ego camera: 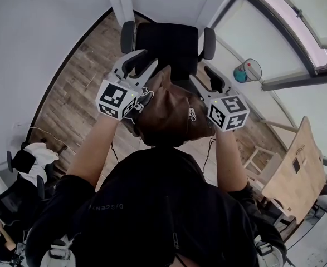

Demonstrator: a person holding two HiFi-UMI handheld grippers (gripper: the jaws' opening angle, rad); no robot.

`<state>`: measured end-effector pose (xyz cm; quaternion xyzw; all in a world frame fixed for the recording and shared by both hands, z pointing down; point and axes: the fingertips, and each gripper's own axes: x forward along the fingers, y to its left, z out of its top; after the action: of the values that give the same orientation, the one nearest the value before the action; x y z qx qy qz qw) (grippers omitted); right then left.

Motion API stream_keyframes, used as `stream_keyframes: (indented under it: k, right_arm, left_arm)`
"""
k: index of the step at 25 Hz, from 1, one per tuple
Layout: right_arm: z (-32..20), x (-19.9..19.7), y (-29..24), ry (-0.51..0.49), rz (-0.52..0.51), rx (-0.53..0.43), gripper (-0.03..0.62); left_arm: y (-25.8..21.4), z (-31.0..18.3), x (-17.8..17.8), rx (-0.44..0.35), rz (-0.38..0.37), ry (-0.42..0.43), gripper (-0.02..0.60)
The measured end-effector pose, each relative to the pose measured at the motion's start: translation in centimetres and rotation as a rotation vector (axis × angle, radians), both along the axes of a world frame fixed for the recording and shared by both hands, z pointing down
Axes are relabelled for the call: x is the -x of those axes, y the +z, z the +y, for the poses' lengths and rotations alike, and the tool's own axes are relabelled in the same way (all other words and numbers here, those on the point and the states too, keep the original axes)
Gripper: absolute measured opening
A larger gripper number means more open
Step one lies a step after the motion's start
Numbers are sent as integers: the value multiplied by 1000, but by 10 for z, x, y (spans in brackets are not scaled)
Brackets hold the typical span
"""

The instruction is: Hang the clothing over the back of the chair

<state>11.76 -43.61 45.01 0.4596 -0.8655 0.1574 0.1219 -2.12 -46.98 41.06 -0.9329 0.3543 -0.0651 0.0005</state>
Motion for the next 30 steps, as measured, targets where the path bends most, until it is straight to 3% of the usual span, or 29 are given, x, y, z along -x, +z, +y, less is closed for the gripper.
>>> stream_keyframes:
  k: [7,13,19,23,30]
  right_arm:
    - [28,17,-45,8,-27,-120,217]
    - [65,34,-82,32,-55,-248,160]
    - [109,51,-108,63,-58,-384,46]
    - [139,64,-108,84,-50,-398,6]
    - [183,74,-93,75,-15,-363,6]
  left_arm:
    - [-29,29,5,-34,35,22,153]
    - [-51,71,13,-60,78,77,116]
    - [-63,113,28,-79,101,106,69]
    - [-61,140,39,-76,115,141,34]
    - [-59,179,39,-77,135,181,18]
